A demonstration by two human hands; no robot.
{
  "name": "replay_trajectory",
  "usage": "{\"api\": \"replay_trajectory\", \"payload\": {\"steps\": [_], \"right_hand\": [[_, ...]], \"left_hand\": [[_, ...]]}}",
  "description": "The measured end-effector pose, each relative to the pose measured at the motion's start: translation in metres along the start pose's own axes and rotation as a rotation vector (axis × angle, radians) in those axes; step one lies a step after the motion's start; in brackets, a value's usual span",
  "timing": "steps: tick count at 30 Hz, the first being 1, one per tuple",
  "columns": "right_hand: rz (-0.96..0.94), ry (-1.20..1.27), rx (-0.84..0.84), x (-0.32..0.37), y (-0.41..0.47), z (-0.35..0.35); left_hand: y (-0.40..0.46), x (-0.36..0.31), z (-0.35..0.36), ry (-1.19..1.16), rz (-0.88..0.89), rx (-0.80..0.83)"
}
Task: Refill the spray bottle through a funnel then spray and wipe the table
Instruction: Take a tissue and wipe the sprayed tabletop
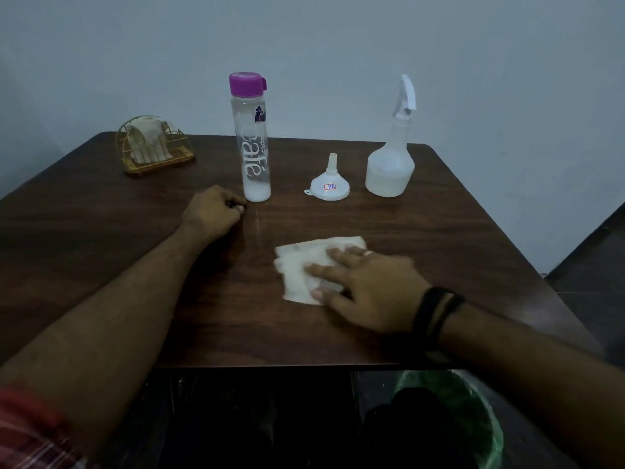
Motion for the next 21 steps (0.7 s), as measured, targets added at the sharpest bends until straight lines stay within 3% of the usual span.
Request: {"api": "replay_trajectory", "payload": {"steps": [4, 6, 10, 14, 21], "right_hand": [[0.352, 0.005, 0.08, -0.104, 0.005, -0.01], [0.399, 0.036, 0.04, -0.122, 0.028, -0.016], [0.274, 0.045, 0.003, -0.067, 0.072, -0.015], [0.094, 0.034, -0.021, 0.011, 0.059, -0.017], [0.088, 0.107, -0.105, 0.005, 0.016, -0.019]], "left_hand": [[-0.001, 0.001, -0.001, -0.017, -0.008, -0.01], [0.0, 0.0, 0.0, -0.01, -0.016, 0.0], [-0.002, -0.005, -0.001, 0.017, -0.01, 0.016], [-0.004, -0.007, -0.004, 0.052, -0.002, 0.057], [-0.049, -0.059, -0.006, 0.087, 0.088, 0.119]]}}
Point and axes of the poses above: each hand's wrist, its own y-axis towards the middle knuckle, its own z-axis out of the palm, x = y × z, the point moved 7 cm from there along y, towards the middle knuckle, and after that the axes turned 5 degrees about -x, right-handed, at the moved point
